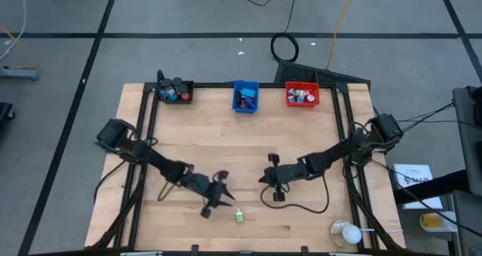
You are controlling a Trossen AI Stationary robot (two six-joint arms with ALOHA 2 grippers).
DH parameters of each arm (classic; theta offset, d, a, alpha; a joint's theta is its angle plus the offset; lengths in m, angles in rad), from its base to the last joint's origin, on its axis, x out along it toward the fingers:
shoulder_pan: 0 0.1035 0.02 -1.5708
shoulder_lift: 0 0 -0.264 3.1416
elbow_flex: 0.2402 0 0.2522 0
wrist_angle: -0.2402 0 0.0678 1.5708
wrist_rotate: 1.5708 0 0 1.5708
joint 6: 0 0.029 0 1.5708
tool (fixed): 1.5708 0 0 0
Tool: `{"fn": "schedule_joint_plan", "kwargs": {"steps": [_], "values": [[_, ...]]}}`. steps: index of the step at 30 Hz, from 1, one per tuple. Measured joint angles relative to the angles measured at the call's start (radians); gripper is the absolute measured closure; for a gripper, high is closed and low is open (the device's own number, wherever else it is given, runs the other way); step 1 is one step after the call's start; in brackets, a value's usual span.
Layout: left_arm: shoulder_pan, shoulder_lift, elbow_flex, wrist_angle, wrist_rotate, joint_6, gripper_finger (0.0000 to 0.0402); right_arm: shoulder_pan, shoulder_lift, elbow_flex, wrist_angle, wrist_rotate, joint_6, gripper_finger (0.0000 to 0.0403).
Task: Pick & Place Office items
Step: Put the green charger adapter into the red basket
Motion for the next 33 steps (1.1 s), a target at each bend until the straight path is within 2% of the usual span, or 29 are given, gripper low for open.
{"fn": "schedule_joint_plan", "kwargs": {"steps": [5,8,11,14,20,26,29,33], "values": [[0.001,0.017,0.126,-0.171,0.062,0.029,0.0195,0.033,0.000,-0.023,0.054,0.000,-0.004,0.0399],[0.003,0.017,0.169,-0.257,0.064,0.069,0.0144,0.051,0.000,-0.023,0.061,0.000,-0.014,0.0399],[0.003,0.017,0.181,-0.255,0.095,0.117,0.0110,0.063,0.000,-0.023,0.075,0.000,-0.033,0.0399],[0.003,0.030,0.184,-0.229,0.157,0.137,0.0092,0.071,0.000,-0.023,0.092,0.000,-0.046,0.0399],[0.003,0.152,0.202,-0.111,0.209,0.150,0.0094,0.071,0.000,-0.023,0.091,0.000,-0.056,0.0399],[0.003,0.257,0.296,-0.151,0.247,0.197,0.0114,0.071,0.000,-0.023,0.089,0.000,-0.056,0.0399],[0.003,0.268,0.333,-0.252,0.259,0.199,0.0136,0.071,0.000,-0.023,0.088,0.000,-0.056,0.0399],[0.003,0.258,0.344,-0.294,0.274,0.202,0.0189,0.071,0.000,-0.023,0.088,0.000,-0.056,0.0399]]}}
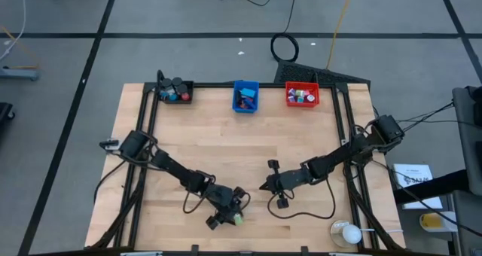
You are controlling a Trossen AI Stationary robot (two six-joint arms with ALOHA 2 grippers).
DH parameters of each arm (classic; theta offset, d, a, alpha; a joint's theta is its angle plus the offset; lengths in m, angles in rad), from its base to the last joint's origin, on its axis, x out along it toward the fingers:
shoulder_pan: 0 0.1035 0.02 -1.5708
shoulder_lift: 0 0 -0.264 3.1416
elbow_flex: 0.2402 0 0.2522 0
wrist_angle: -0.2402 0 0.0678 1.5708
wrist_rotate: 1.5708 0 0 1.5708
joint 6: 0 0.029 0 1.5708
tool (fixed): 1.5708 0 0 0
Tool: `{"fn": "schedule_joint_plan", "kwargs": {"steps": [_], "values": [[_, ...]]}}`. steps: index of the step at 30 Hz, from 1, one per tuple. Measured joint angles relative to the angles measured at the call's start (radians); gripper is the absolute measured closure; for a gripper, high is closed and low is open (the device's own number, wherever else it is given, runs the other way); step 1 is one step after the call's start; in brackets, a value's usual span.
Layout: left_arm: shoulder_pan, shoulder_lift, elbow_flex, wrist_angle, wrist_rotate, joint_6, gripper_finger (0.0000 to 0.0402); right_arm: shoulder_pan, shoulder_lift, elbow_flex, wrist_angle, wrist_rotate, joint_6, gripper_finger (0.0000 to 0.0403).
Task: Pick & Place Office items
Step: Put the green charger adapter into the red basket
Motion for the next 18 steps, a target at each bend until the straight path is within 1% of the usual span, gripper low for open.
{"fn": "schedule_joint_plan", "kwargs": {"steps": [3,5,8,13,18], "values": [[0.002,-0.007,0.000,-0.013,0.004,0.004,0.0240,0.000,0.000,0.000,0.000,0.000,0.000,0.0399],[0.008,-0.015,0.000,-0.036,0.003,0.002,0.0267,0.000,0.000,0.000,0.000,0.000,0.000,0.0399],[0.031,-0.035,-0.002,-0.081,0.001,0.004,0.0268,0.006,0.000,0.000,0.000,0.000,0.000,0.0399],[0.105,-0.088,-0.060,-0.088,-0.003,0.001,0.0268,0.027,0.000,0.000,0.000,0.003,-0.003,0.0399],[0.216,-0.157,-0.159,-0.001,-0.021,-0.024,0.0268,0.046,0.000,0.000,0.000,0.004,-0.011,0.0399]]}}
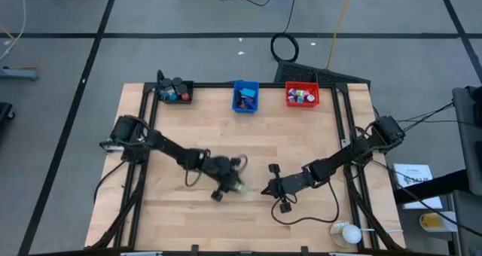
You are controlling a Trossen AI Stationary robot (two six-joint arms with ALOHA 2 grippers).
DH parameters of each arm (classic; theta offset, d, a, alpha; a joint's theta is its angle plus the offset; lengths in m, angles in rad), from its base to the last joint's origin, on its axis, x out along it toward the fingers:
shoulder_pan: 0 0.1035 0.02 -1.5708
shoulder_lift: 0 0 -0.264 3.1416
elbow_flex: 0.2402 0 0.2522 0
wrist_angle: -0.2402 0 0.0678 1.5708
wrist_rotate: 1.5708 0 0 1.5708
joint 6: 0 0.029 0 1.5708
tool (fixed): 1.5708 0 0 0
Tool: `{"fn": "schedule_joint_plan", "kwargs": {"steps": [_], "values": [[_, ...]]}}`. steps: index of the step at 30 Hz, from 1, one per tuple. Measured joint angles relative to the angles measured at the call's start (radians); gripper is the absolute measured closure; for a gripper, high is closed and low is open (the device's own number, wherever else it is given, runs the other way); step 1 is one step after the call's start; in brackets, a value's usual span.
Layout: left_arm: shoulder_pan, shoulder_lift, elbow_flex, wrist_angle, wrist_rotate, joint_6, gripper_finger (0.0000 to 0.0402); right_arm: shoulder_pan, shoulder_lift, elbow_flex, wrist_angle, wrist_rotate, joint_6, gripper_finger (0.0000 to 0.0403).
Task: Pick & Place Office items
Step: Put the green charger adapter into the red basket
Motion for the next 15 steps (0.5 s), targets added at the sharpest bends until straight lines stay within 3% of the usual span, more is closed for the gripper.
{"fn": "schedule_joint_plan", "kwargs": {"steps": [8,15], "values": [[0.192,0.012,-0.025,0.205,-0.249,-0.130,0.0260,0.002,0.000,0.000,0.017,0.000,-0.015,0.0399],[0.260,0.087,0.019,0.242,-0.251,-0.165,0.0262,0.002,0.000,0.000,0.027,-0.003,-0.015,0.0399]]}}
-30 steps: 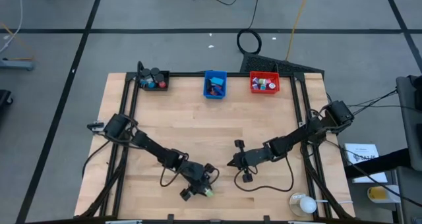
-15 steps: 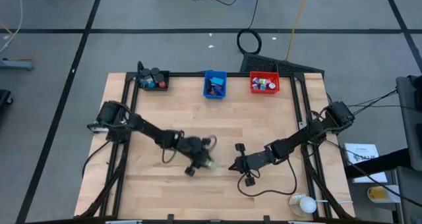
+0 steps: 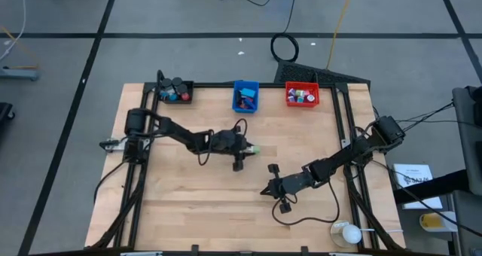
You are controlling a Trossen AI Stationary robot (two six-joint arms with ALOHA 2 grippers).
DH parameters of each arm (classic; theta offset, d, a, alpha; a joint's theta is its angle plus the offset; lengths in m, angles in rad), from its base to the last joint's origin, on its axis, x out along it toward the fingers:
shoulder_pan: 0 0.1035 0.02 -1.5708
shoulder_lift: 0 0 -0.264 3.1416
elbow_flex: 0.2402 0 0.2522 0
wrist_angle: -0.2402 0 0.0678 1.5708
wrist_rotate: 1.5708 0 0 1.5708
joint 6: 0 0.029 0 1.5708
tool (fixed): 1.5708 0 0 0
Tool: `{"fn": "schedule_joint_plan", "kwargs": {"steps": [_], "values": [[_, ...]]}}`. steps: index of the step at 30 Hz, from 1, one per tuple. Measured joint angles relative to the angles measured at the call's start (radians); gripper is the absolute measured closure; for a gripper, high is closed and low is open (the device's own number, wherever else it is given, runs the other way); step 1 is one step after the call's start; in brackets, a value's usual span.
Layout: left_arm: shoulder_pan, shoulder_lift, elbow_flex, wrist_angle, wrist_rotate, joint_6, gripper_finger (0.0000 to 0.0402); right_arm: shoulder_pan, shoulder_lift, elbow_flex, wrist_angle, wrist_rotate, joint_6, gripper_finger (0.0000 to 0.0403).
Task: Pick & Place Office items
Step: Put the green charger adapter into the red basket
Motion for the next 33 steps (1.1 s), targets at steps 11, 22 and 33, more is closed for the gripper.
{"fn": "schedule_joint_plan", "kwargs": {"steps": [11,22,33], "values": [[0.005,0.070,0.028,-0.014,0.004,0.005,0.0251,0.000,0.000,0.001,0.016,-0.001,-0.004,0.0399],[-0.016,-0.041,0.028,-0.163,-0.003,0.092,0.0171,0.000,0.000,0.001,0.016,0.071,0.014,0.0398],[-0.046,-0.306,-0.286,0.011,-0.019,0.081,0.0274,-0.130,-0.116,0.005,-0.160,0.256,0.166,0.0386]]}}
